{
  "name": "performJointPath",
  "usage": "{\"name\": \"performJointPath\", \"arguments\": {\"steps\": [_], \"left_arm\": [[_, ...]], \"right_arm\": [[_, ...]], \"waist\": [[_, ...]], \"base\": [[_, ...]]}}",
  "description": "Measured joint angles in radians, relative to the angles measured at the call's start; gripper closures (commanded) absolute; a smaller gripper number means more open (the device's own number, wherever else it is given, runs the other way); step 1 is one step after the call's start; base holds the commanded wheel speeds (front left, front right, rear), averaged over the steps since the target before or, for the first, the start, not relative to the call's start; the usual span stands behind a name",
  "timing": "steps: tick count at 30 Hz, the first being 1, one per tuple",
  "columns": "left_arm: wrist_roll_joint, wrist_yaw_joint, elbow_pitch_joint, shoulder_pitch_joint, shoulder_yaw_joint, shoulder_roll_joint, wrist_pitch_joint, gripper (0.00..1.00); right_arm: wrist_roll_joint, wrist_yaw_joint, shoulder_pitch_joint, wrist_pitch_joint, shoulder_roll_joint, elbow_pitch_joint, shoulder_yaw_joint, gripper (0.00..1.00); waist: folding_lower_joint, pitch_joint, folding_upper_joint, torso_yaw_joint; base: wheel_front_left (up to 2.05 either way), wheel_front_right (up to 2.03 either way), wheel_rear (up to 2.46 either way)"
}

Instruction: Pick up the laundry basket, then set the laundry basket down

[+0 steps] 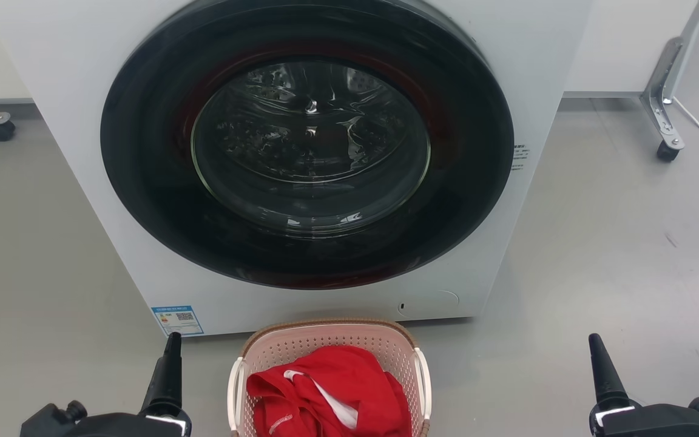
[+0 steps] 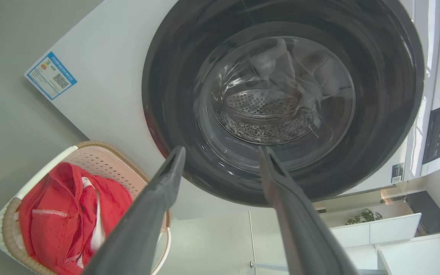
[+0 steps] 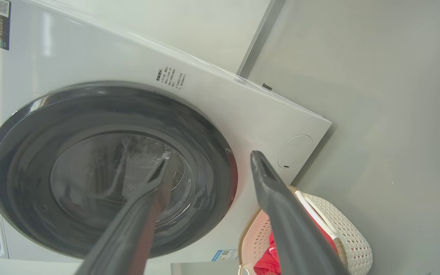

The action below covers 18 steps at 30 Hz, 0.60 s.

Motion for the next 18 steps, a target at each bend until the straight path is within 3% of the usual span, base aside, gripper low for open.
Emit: {"name": "performJointPath", "arguments": {"steps": [18], "left_arm": [[0.375, 0.045, -0.047, 0.003, -0.097, 0.035, -0.069, 0.00]], "right_arm": [[-0.373, -0.048, 0.005, -0.066, -0.030, -0.042, 0.107, 0.00]], "waist": [[0.0000, 0.003, 0.0000, 0.003]], "base": [[0.00, 0.00, 0.00]]}}
